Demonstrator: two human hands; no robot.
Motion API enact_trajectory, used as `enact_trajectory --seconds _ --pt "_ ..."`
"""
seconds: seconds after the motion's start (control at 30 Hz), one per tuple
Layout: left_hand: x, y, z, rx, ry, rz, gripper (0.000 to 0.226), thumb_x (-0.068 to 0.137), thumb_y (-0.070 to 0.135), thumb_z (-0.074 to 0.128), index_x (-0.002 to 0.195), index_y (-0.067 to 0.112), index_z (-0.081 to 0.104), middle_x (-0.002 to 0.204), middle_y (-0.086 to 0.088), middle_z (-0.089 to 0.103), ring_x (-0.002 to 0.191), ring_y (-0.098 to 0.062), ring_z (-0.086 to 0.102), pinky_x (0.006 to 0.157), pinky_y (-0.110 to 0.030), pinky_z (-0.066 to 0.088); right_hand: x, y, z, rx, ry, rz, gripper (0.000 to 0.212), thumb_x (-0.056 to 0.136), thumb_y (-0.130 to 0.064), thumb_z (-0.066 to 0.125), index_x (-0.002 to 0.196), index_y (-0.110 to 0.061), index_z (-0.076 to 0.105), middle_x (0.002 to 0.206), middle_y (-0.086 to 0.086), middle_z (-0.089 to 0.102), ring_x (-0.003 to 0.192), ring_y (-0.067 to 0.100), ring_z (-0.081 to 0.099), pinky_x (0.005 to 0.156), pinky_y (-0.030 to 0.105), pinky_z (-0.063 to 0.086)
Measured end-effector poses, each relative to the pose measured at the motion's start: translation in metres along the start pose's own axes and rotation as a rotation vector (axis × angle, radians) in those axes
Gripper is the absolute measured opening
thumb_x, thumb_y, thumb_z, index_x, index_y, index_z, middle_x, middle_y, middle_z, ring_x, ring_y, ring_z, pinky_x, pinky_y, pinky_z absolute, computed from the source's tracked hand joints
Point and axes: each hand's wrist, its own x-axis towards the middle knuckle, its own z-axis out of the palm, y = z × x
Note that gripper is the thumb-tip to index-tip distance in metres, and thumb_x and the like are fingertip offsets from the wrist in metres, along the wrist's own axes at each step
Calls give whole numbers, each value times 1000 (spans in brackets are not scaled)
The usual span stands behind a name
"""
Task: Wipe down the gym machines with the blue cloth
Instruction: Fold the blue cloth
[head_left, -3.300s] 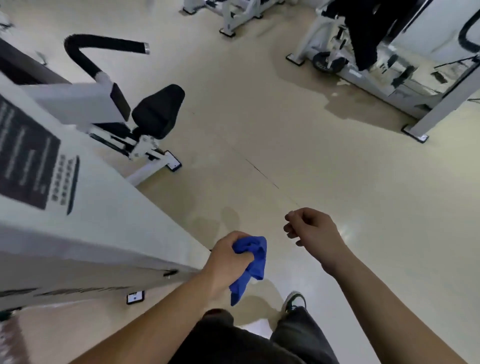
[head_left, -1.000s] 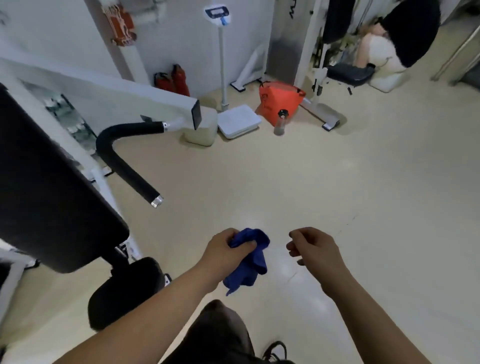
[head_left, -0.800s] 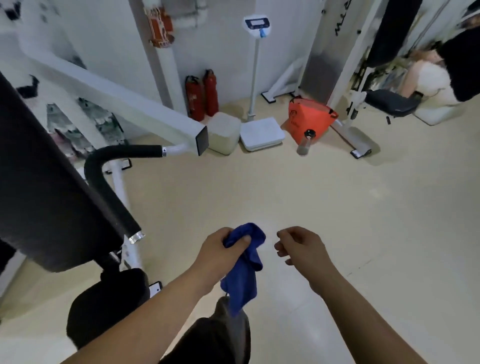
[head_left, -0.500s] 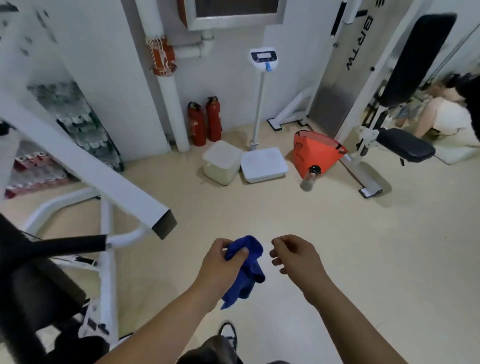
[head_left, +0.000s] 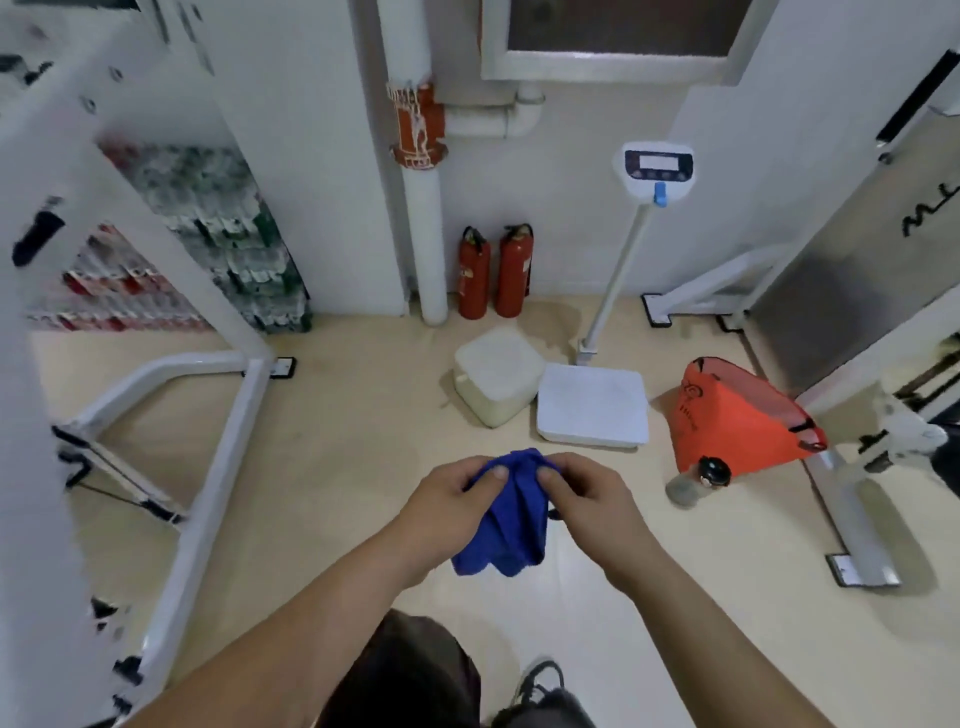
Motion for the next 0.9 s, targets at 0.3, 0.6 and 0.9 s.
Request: enact_trajectory --seconds 0.3,0.6,0.9 --pt "166 60 -52 222 188 74 25 104 28 53 101 39 76 97 18 66 94 0 63 84 -18 49 198 -69 -52 -46 -81 -15 21 103 -21 56 91 -17 73 91 4 74 86 11 65 87 37 53" --pt "423 103 -123 152 282 60 26 100 28 61 76 20 66 64 1 59 60 -5 53 61 -19 43 452 -95 -49 19 70 34 23 105 -39 51 93 -22 61 91 20 66 73 18 58 70 35 46" --pt "626 29 -151 646 -55 -53 5 73 26 56 72 31 56 69 9 58 71 -18 61 64 -30 45 662 2 -78 36 309 61 21 109 -31 42 99 -24 59 91 -1 64 85 13 57 61 21 46"
